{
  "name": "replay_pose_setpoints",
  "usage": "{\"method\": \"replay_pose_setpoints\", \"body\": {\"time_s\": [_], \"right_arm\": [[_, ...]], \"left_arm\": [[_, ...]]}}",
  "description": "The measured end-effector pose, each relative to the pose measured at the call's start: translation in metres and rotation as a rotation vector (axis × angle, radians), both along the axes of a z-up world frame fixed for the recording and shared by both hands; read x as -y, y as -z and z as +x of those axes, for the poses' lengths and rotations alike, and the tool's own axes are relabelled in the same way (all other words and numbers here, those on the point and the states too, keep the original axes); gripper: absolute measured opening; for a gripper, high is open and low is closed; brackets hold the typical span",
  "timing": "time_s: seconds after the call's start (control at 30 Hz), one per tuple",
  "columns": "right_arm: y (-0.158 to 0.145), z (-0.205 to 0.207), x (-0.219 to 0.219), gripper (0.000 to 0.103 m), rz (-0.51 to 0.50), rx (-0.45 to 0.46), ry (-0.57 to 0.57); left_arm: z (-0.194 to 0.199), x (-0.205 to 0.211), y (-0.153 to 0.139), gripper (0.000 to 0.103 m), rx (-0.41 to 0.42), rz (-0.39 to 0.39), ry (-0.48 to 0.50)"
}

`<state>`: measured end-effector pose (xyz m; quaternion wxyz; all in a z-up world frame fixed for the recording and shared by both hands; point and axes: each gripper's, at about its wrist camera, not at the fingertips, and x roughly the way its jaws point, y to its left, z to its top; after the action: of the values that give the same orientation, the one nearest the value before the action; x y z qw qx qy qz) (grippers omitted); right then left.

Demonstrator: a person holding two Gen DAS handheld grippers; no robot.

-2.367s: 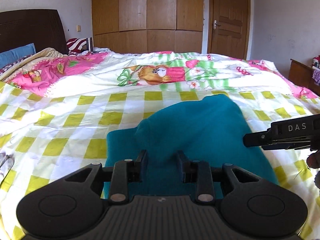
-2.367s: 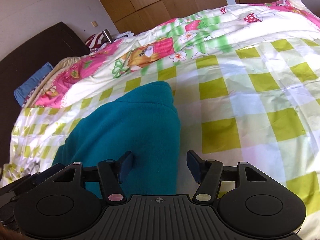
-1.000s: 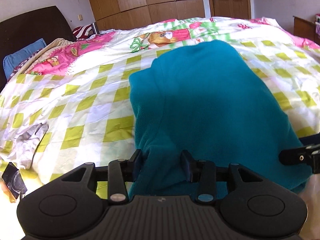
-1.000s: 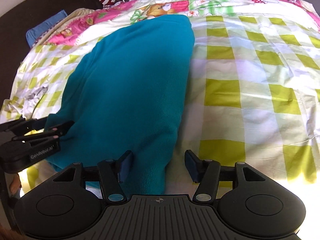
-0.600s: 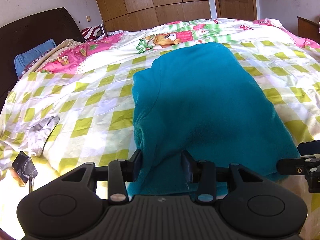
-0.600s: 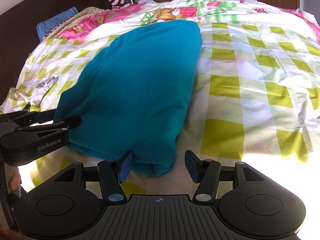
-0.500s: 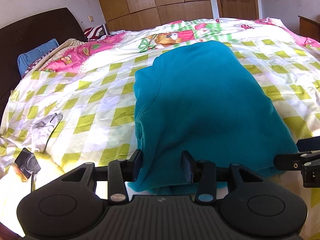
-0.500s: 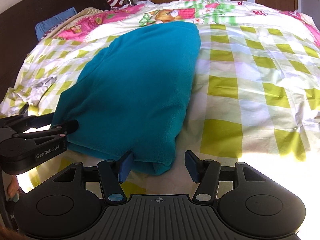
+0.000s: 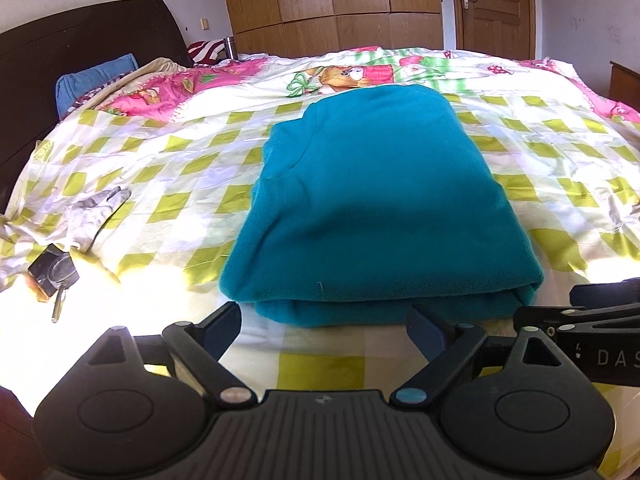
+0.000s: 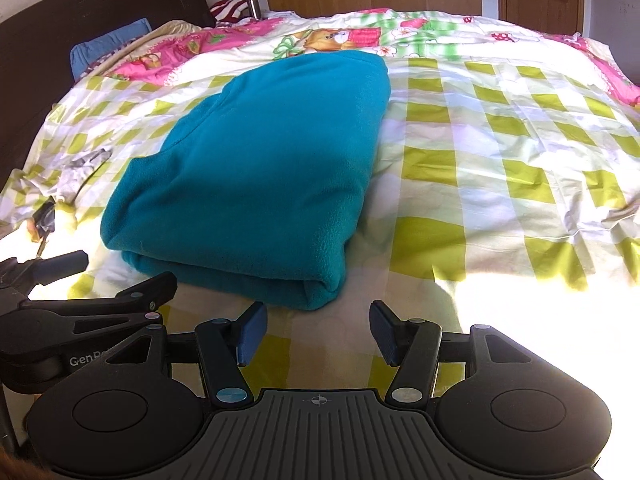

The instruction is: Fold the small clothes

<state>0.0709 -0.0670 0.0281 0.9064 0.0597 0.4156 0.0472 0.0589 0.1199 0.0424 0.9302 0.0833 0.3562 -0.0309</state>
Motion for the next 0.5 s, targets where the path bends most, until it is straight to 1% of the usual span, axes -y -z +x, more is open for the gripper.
{"method": "replay_pose_setpoints", "body": {"time_s": [0.07, 0.13, 0.27, 0.5], "right_arm": [[0.000, -0.003, 0.002, 0.055, 0.004, 0.002, 0.011], [-0.001, -0.005, 0.002, 0.055, -0.001, 0.009, 0.015], [-0.002, -0.009, 0.002, 0.055, 0.001, 0.019, 0.025], [-0.001, -0.011, -0.001, 0.055, -0.005, 0.019, 0.021]], "left_arm": [[-0.003, 0.001, 0.002, 0.103, -0.002, 0.024, -0.027], [-0.005, 0.002, 0.003, 0.103, -0.005, 0.030, -0.032], [-0.008, -0.003, 0.005, 0.103, -0.048, -0.052, -0.035], [-0.013, -0.005, 0.006, 0.103, -0.053, -0.064, -0.054]]}}
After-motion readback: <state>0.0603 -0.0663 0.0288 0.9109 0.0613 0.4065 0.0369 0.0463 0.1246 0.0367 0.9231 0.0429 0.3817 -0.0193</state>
